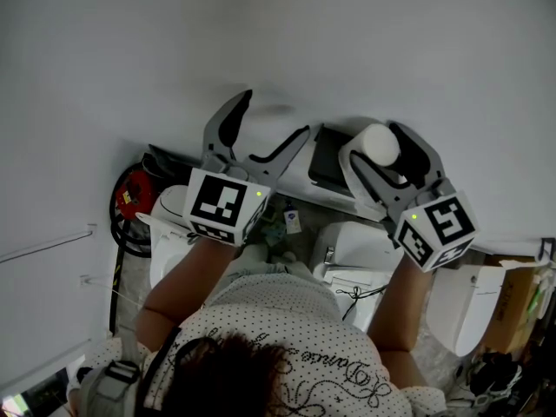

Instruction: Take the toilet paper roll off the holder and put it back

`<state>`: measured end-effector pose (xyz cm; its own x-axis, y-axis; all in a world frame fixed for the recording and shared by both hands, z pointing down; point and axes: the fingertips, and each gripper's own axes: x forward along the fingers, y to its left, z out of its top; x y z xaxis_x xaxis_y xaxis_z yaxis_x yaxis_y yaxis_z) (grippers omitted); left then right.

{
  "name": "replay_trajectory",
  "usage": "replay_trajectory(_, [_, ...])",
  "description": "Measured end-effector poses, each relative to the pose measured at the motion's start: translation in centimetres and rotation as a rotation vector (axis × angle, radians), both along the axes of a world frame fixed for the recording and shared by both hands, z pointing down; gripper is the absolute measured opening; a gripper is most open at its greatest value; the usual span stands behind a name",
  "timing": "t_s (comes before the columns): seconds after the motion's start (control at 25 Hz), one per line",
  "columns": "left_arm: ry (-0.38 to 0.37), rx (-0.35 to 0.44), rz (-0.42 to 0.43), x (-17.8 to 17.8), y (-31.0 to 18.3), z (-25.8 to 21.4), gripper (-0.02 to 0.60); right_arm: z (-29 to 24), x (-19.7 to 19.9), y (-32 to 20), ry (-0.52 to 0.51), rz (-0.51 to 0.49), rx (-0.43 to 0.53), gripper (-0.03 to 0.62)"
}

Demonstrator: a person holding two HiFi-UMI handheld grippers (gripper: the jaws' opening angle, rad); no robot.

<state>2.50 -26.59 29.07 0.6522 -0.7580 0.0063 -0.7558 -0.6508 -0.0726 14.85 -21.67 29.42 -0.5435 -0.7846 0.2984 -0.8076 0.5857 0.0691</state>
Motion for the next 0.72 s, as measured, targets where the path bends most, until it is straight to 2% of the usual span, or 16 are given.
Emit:
replay_trajectory(0.28, [0.01,-0.001,0.012,0.2,0.2,-0.5,0.401,-1.9,0.7,0.0,-0.069,0.035,0.083,0.303])
replay_trajectory(0.48, [0.021,0.007,0.03,0.4,0.5,-1.1,0.394,-3.0,1.0,0.5,-0.116,0.076,0.156,0.228])
replay_trajectory(0.56, [0.016,0.009,0.049,0.6,0.8,-1.0,0.347,-3.0,1.3,0.8,-0.116,0.094,0.176,0.204])
replay_trajectory(0.72, [0.014,0.012,0.088,1.2,1.4,-0.7,0.194,-3.1,2.0,1.4,-0.111,0.14,0.213,0.148])
